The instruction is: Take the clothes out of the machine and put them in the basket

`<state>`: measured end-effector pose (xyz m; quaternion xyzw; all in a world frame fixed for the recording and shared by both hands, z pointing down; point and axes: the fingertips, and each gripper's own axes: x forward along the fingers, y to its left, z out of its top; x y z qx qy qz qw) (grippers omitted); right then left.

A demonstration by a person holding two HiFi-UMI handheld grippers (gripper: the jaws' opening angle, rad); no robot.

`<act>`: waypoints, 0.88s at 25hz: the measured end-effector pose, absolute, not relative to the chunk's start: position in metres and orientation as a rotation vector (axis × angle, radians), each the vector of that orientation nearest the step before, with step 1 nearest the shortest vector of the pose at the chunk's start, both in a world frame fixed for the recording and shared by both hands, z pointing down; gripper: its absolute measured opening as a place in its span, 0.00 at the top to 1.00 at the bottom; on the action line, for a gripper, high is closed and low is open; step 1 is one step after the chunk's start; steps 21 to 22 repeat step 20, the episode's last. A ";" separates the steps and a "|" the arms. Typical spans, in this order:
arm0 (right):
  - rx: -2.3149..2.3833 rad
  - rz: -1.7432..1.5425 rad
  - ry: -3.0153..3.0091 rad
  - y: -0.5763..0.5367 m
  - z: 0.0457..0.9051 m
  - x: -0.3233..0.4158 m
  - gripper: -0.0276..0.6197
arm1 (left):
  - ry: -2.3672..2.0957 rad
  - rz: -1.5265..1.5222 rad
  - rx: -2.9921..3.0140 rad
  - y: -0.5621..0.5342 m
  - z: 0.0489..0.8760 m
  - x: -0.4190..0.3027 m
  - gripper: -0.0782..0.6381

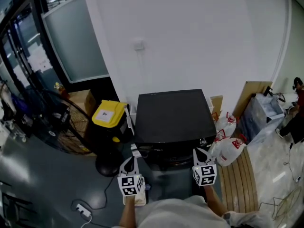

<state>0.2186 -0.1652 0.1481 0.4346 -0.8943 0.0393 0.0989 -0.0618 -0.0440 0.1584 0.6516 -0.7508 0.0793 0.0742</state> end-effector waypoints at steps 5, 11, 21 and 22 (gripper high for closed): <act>1.288 0.117 -2.635 -0.167 0.149 0.221 0.92 | -2.238 0.233 1.963 -0.046 0.159 -0.055 0.87; 1.268 0.122 -2.640 -0.162 0.153 0.218 0.92 | -2.235 0.241 1.976 -0.047 0.158 -0.052 0.87; 1.234 0.107 -2.663 -0.162 0.149 0.214 0.92 | -2.238 0.249 1.977 -0.048 0.159 -0.045 0.87; 1.234 0.107 -2.663 -0.162 0.149 0.214 0.92 | -2.238 0.249 1.977 -0.048 0.159 -0.045 0.87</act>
